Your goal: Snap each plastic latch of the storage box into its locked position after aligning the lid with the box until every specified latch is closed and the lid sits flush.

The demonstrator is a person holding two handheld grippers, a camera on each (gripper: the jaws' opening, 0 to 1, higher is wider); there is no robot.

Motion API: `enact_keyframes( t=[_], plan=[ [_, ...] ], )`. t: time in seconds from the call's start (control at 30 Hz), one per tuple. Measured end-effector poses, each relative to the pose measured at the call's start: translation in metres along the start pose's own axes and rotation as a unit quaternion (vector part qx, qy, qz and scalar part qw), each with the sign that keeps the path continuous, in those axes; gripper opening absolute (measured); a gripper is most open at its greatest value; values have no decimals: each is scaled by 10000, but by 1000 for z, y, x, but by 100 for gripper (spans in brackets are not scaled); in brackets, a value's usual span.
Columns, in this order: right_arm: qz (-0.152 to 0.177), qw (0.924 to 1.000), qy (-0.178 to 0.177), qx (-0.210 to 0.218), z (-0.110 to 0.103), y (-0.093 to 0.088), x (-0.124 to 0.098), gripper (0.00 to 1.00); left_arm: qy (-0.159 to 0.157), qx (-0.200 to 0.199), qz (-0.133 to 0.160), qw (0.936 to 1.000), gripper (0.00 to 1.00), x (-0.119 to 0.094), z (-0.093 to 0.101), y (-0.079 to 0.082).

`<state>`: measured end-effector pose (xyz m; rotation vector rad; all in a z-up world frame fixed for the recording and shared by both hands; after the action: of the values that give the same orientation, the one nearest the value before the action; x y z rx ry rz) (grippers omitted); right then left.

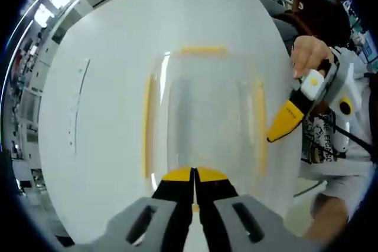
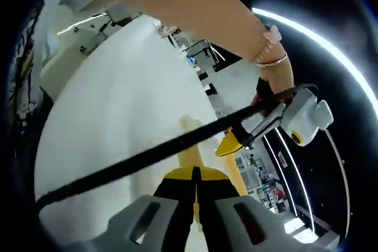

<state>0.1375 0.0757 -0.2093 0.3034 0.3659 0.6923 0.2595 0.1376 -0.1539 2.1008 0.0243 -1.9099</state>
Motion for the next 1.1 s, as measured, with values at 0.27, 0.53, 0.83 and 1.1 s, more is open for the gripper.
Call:
enact_keyframes(
  t=[0.27, 0.53, 0.83, 1.1],
  plan=[
    [-245, 9980, -577, -24, -8, 8, 13, 0, 36, -101, 25, 9999, 0, 0, 0, 0],
    [-490, 9963, -707, -60, -13, 5, 16, 0, 114, -34, -33, 9999, 0, 1, 2, 1],
    [-907, 9905, -1037, 1, -15, 10, 24, 0, 71, 12, -52, 10000, 1, 3, 2, 3],
    [-1487, 9831, -1056, -149, -13, 21, 36, 0, 36, -48, -71, 10000, 1, 5, 2, 6]
  ],
)
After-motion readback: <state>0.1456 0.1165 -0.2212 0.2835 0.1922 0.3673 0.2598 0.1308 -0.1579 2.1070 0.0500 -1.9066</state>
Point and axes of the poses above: the point that each gripper's makers call its tool centre point, and the gripper's own axes: x roughly forward along the fingers, z roughly to its right, y roughly out of its top, the point moved 6 cm from there along -x, roughly backward along the fingers, and after that the axes turned 4 degrees about -x, right-handed, at the moved point
